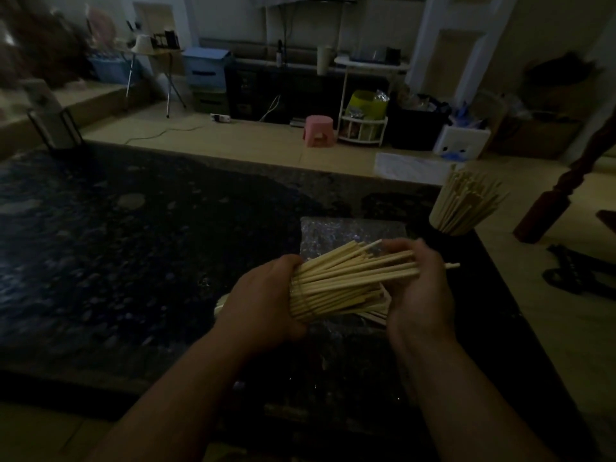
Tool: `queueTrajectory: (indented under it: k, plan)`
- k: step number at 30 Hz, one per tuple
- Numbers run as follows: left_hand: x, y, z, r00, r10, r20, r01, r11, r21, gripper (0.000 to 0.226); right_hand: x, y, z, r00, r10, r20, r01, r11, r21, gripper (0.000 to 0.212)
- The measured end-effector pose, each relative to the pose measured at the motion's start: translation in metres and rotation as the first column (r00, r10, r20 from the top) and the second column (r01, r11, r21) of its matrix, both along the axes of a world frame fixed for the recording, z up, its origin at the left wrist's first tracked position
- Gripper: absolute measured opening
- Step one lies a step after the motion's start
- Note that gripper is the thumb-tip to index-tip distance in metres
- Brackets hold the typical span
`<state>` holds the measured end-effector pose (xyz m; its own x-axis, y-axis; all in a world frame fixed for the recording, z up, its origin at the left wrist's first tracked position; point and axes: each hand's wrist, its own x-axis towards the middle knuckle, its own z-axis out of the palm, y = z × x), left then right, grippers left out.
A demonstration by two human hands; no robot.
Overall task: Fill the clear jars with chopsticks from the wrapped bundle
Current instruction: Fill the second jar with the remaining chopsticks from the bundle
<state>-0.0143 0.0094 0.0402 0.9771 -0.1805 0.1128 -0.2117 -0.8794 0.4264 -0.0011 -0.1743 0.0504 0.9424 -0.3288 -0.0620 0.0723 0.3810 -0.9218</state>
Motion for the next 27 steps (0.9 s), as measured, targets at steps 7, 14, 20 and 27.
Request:
queueTrajectory:
  k: [7,14,20,27]
  plan:
    - [-0.001,-0.002,-0.003,1.0,-0.005,0.0,0.005,0.999,0.034,0.091,-0.005,0.004,0.001,0.999,-0.029,-0.014,0.023,0.946,-0.323,0.077]
    - [-0.001,-0.002,-0.001,1.0,-0.008,0.004,0.008,1.0,0.027,0.091,-0.008,0.006,0.002,0.986,0.167,-0.022,-0.159,0.875,-0.456,0.058]
    - [0.0,-0.002,-0.001,1.0,-0.012,-0.004,0.012,1.0,0.023,0.091,-0.01,0.008,0.002,0.996,0.084,0.03,-0.058,0.864,-0.5,0.054]
    - [0.0,0.002,-0.003,1.0,0.004,-0.007,-0.004,1.0,0.005,0.088,-0.016,0.01,-0.002,0.963,0.267,-0.04,-0.212,0.657,-0.724,0.047]
